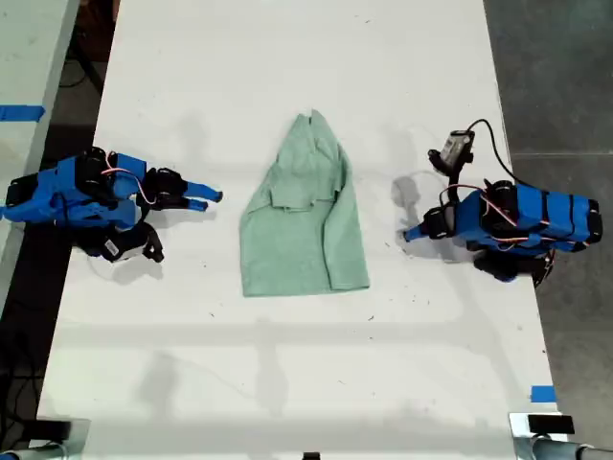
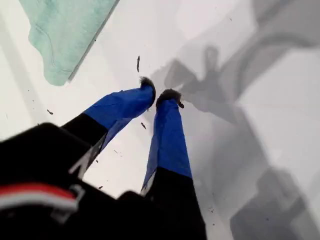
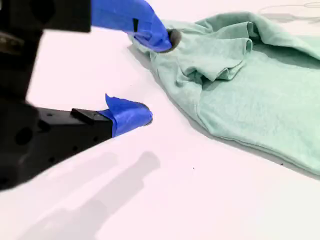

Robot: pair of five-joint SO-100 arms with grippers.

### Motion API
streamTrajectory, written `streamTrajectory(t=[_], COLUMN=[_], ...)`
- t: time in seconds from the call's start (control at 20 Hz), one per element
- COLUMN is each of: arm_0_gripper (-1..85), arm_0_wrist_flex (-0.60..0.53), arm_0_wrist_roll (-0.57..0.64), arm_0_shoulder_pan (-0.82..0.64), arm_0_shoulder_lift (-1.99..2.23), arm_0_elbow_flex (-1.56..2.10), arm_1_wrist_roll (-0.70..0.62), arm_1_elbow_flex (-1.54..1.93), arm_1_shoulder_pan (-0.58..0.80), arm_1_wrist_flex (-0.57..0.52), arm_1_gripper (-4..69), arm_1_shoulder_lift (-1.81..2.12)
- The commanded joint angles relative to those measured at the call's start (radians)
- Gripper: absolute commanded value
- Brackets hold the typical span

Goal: Fold t shirt

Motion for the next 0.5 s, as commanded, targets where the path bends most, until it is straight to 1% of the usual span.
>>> streamTrajectory(t=[0.0, 0.1, 0.15, 0.25, 0.35, 0.45], arm_0_gripper=[18.8, 18.8, 18.8, 18.6, 18.4, 18.4], arm_0_wrist_flex=[-0.011, -0.009, -0.009, -0.005, 0.002, 0.002], arm_0_wrist_roll=[-0.014, -0.014, -0.014, -0.02, -0.074, -0.08], arm_0_shoulder_pan=[-0.104, -0.129, -0.114, -0.037, -0.025, -0.029], arm_0_shoulder_lift=[0.009, 0.009, 0.009, 0.009, 0.009, 0.009], arm_0_elbow_flex=[-0.031, -0.032, -0.032, -0.035, -0.035, -0.034], arm_1_wrist_roll=[0.008, 0.008, 0.008, 0.009, 0.014, 0.014], arm_1_elbow_flex=[0.011, 0.011, 0.011, 0.011, 0.012, 0.012], arm_1_shoulder_pan=[0.011, 0.011, 0.011, 0.011, 0.009, 0.009], arm_1_wrist_flex=[0.008, 0.009, 0.009, 0.011, 0.011, 0.011], arm_1_gripper=[4.1, 4.1, 4.1, 4.0, 4.0, 3.9], arm_1_shoulder_lift=[0.009, 0.009, 0.009, 0.009, 0.009, 0.009])
